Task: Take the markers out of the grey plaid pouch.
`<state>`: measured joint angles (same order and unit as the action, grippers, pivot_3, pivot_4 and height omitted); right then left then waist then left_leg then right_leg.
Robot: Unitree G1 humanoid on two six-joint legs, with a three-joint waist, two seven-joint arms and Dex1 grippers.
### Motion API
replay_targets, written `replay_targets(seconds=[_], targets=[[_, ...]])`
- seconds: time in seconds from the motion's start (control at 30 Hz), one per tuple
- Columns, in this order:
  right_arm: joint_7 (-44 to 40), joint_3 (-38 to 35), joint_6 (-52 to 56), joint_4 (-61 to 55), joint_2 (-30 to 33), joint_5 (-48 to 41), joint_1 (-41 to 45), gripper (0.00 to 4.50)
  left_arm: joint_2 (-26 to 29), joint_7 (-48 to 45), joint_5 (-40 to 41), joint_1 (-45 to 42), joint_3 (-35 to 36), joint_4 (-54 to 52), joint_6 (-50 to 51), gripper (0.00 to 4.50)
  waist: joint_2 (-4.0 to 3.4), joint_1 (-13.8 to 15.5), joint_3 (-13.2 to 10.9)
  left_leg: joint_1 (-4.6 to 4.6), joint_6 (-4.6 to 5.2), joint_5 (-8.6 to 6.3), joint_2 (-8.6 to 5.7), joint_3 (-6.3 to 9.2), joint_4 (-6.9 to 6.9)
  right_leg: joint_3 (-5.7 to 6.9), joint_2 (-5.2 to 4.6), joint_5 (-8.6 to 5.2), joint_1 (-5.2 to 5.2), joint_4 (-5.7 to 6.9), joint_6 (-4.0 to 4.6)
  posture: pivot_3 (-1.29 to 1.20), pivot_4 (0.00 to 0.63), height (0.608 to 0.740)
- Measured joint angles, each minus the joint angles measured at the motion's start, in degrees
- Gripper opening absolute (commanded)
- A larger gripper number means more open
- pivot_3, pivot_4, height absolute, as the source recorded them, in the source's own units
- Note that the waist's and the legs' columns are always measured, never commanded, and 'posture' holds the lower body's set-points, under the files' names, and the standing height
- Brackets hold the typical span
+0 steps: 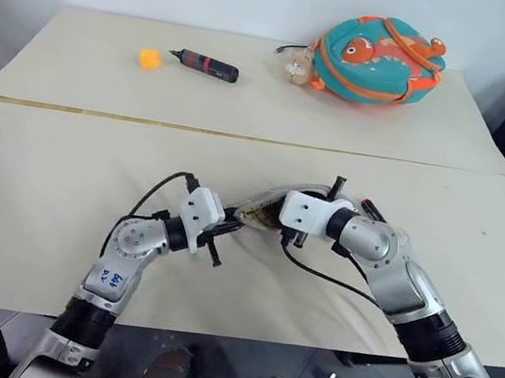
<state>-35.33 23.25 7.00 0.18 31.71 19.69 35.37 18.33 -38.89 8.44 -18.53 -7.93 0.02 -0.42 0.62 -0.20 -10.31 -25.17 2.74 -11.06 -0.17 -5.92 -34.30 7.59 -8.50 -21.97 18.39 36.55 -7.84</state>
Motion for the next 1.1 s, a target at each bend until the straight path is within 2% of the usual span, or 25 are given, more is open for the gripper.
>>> replay_targets(seconds=[0.37,0.57,0.7,0.77,1.1], targets=[[-1.7,-0.1,-1.0,-1.1,-0.4,0.1,-0.8,4.44,0.5,0.1,0.4,-1.6,1.9,0.1,0.6,0.0,0.0,0.0,0.0,0.01,0.02,0.0,-0.02,0.0,-0.05,-0.01,-0.03,0.0,-0.03,0.0,0.0,0.0,0.15,0.74],[-1.8,-0.1,-0.5,-2.0,-0.5,0.9,-0.8,4.47,0.4,0.1,0.4,-1.6,2.3,0.1,0.6,0.0,0.0,0.0,0.0,0.0,0.02,0.0,-0.02,0.0,-0.05,-0.01,-0.03,0.0,-0.03,0.0,0.0,0.0,0.15,0.74],[-1.9,-0.1,-0.1,-2.1,-0.6,1.3,-0.8,3.6,0.3,0.1,0.4,-1.6,2.5,0.1,0.6,0.0,0.0,0.1,0.0,0.0,0.02,0.0,-0.03,0.0,-0.05,-0.01,-0.03,0.0,-0.03,0.0,0.0,0.0,0.15,0.74],[-1.7,-0.1,-0.1,-2.1,-0.9,1.8,-0.8,2.93,0.3,0.0,0.7,-1.6,2.9,0.1,0.6,0.0,0.0,0.0,0.0,0.01,0.02,0.0,-0.02,0.0,-0.05,-0.01,-0.03,0.0,-0.03,0.0,0.0,0.0,0.15,0.74],[-0.5,0.2,-0.9,0.3,-3.9,4.4,1.4,2.93,-0.8,-1.7,6.4,-3.3,3.5,-2.0,6.8,0.0,0.0,0.0,0.0,0.0,0.03,0.0,-0.03,0.0,-0.07,-0.02,-0.02,0.0,-0.03,0.01,0.0,0.0,0.15,0.74]])
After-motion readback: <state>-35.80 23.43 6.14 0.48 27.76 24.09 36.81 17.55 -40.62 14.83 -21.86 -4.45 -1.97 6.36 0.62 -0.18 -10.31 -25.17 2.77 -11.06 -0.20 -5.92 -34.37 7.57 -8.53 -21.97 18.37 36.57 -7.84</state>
